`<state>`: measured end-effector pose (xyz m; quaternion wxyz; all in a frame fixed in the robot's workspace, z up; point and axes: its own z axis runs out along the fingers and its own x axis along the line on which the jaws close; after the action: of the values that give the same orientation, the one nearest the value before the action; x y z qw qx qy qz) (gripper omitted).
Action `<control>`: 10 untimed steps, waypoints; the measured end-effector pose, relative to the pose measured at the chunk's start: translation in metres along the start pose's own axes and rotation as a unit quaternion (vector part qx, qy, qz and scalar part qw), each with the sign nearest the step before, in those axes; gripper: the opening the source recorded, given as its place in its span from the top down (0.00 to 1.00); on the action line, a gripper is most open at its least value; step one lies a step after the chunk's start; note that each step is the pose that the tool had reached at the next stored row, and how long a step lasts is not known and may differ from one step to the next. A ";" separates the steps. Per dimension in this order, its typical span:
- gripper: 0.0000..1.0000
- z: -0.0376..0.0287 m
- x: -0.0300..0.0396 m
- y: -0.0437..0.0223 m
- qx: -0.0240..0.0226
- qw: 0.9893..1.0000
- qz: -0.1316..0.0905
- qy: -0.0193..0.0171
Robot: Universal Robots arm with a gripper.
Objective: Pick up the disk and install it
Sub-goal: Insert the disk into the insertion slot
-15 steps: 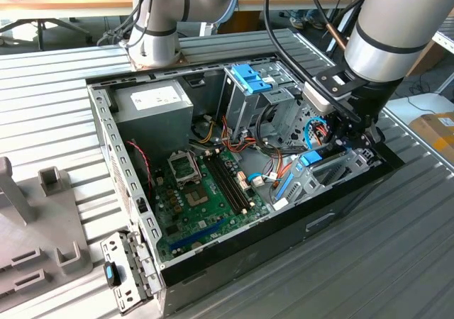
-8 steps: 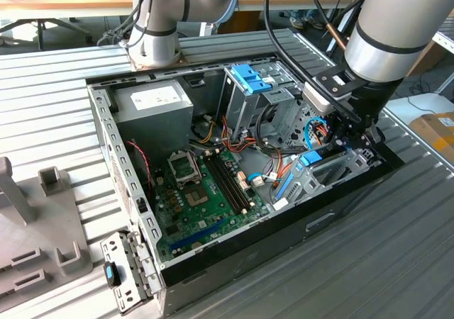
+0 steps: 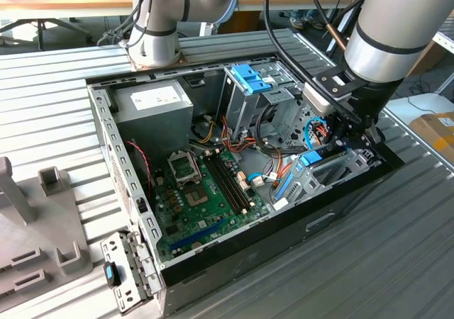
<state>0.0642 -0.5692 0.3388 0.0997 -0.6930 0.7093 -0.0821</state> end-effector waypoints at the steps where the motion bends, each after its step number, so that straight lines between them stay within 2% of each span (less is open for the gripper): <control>1: 0.83 0.0000 0.0000 0.0000 0.000 1.000 0.000 0.000; 10: 0.83 0.0013 0.0004 -0.0004 0.000 1.000 0.000 0.000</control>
<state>0.0649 -0.5696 0.3376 0.0996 -0.6930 0.7093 -0.0822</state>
